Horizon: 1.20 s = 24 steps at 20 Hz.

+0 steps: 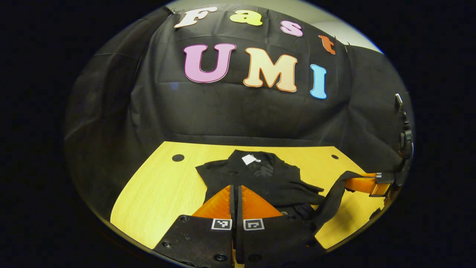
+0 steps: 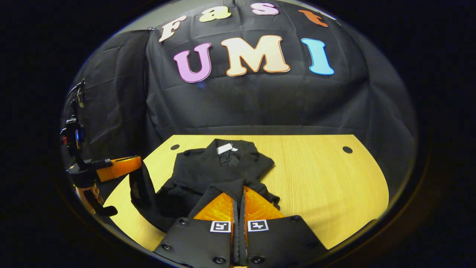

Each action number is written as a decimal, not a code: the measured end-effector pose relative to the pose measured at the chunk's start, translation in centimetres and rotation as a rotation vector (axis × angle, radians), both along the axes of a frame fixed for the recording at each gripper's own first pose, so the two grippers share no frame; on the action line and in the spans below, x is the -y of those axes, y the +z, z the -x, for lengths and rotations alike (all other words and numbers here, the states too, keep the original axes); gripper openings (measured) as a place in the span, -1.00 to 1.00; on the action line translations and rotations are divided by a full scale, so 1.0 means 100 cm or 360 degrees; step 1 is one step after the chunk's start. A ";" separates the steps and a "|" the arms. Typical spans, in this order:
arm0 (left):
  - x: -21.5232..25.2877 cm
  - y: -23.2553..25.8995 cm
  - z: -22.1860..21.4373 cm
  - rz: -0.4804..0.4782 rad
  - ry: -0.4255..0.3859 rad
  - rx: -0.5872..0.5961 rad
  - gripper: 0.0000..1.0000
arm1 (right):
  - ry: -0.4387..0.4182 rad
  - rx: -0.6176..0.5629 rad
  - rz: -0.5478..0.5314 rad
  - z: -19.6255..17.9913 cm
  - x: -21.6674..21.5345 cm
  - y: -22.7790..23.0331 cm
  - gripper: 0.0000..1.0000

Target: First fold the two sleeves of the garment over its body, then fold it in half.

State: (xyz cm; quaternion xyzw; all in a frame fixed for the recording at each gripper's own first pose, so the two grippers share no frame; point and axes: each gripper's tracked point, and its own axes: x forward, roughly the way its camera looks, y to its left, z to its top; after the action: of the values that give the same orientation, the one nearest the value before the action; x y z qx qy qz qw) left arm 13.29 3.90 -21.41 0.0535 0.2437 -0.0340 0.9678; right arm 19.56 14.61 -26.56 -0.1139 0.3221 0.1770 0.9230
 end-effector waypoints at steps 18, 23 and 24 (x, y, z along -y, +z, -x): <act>-0.048 -0.054 -0.194 -0.0146 0.0036 0.0117 -1.00 | -0.0216 0.0048 0.0076 -0.201 -0.020 -0.058 -0.96; -0.054 -0.090 -0.206 -0.0228 0.0021 0.0024 -1.00 | -0.0302 -0.0035 0.0131 -0.218 -0.008 -0.094 -0.96; -0.054 -0.093 -0.207 -0.0229 0.0014 0.0016 -1.00 | -0.0310 -0.0051 0.0145 -0.218 -0.006 -0.099 -0.96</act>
State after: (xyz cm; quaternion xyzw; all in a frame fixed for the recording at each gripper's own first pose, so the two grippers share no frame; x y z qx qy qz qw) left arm 34.01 9.30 -30.74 0.1219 0.2408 -0.0118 0.9628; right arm 41.37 15.21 -36.42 -0.1210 0.3540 0.0734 0.9245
